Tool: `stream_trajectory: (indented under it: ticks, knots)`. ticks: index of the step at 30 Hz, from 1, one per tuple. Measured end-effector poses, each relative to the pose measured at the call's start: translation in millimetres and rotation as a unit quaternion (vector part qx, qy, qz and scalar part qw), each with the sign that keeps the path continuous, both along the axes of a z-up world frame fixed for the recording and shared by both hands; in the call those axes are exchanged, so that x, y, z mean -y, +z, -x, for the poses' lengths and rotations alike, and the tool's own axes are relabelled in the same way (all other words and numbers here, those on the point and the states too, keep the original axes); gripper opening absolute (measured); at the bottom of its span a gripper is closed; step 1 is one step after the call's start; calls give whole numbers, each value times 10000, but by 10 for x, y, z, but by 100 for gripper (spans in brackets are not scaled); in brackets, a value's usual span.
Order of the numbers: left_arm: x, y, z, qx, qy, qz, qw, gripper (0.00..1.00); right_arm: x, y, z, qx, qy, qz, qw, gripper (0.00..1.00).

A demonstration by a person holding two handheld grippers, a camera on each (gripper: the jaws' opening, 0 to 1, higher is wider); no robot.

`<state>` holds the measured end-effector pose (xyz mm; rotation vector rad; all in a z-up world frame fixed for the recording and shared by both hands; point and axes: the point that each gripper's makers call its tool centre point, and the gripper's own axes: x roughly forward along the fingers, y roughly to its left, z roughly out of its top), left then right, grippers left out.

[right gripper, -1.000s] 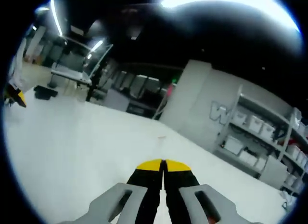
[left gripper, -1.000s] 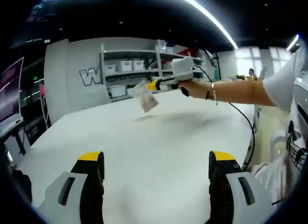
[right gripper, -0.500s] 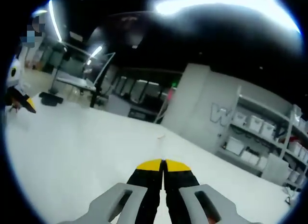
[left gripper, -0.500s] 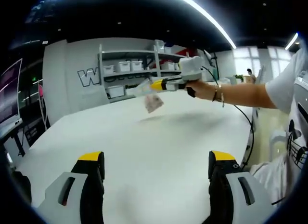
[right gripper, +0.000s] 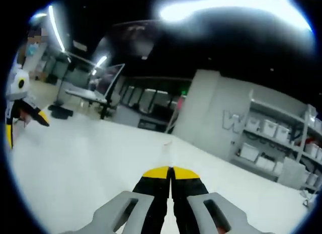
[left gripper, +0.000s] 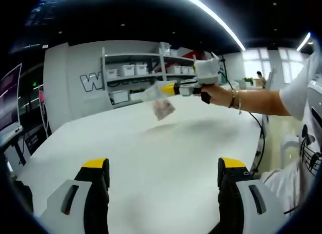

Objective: Open the resealable bag by pulling the two sides of the seal apart until the entire bag opening is separated and visibly accessible.

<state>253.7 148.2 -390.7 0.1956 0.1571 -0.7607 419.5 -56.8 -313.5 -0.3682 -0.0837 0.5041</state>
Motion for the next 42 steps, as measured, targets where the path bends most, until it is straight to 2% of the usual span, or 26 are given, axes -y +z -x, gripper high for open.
stream_trajectory:
  ticks: [18,42]
  knots:
    - [58,-47,26,-57,-89,-31,9999,87,-19,-19,377,-6,196,-285,9994,0]
    - [116,-92,91,-141,-193,-69,9997,83,-66,21,1067,23,531,-604,9968,0]
